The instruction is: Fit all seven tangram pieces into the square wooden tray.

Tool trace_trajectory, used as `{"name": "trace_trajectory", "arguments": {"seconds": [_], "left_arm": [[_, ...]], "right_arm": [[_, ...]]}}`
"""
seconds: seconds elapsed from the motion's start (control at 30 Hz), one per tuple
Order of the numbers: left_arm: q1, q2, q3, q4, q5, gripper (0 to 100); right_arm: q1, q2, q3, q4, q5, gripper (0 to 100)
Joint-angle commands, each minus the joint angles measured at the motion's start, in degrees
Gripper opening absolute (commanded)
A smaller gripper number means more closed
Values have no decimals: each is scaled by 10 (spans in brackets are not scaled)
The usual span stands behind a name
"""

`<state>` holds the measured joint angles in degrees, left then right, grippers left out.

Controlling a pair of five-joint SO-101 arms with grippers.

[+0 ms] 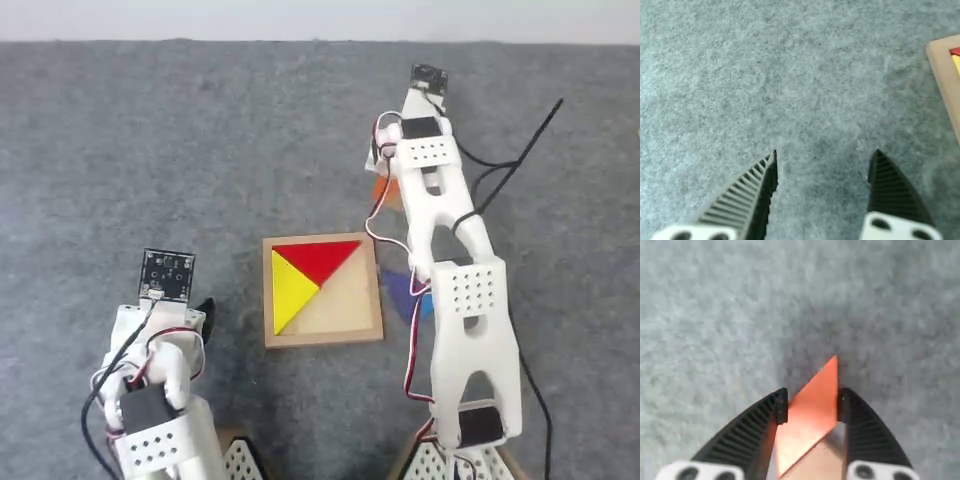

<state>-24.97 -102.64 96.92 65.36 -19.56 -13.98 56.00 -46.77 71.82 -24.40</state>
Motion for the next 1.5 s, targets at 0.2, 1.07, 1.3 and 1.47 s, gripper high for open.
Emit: {"name": "trace_trajectory", "arguments": {"seconds": [0.2, 1.07, 1.3, 1.47], "left_arm": [[0, 2, -4, -2, -6, 281], [0, 2, -4, -2, -6, 281], [0, 2, -4, -2, -6, 281], [0, 2, -4, -2, -6, 281]], "right_arm": [[80, -29, -13, 175, 92, 151], [125, -361, 317, 145, 220, 152], [73, -438, 508, -74, 165, 154], [68, -383, 513, -122, 144, 154]]}}
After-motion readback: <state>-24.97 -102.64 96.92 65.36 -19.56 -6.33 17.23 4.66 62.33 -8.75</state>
